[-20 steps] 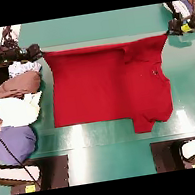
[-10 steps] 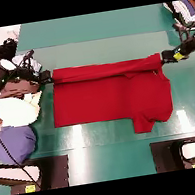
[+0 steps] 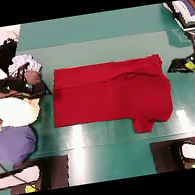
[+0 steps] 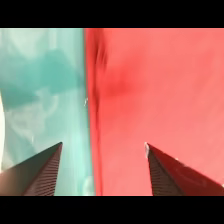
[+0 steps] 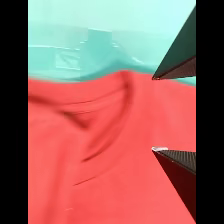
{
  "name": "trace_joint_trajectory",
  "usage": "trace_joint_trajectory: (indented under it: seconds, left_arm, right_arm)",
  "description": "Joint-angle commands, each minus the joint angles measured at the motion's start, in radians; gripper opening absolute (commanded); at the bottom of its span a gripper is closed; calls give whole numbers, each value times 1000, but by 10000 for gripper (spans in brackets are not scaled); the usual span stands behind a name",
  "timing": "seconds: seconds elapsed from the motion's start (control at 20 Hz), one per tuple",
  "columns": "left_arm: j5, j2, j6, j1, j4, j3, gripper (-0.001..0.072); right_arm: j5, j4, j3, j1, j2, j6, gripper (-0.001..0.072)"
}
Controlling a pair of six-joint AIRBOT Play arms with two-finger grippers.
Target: Fold the shirts.
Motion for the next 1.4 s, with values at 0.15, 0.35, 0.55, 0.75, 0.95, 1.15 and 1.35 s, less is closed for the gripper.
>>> trace_joint_trajectory:
  seconds: [0.15,0.35,0.55,0.75,0.95,1.15,1.35]
  left_arm:
    - [42,167,10,6,-30,-377,604]
    - [118,169,30,6,-124,-448,603]
    - [91,169,83,6,-183,-452,283]
    - [50,169,110,6,-187,-452,21]
    - [50,186,109,6,-181,-449,21]
    - [51,254,109,6,-179,-442,21]
    - [49,261,108,6,-179,-442,22]
  right_arm:
    - [29,43,-222,-72,195,-13,447]
    - [32,115,-263,-101,244,-23,448]
    - [68,97,-263,-101,275,-21,447]
    - [127,18,-270,-102,277,-11,448]
    - [172,17,-408,-102,276,-6,470]
    - [134,29,-576,-102,276,4,518]
    - [70,151,-676,-101,277,8,424]
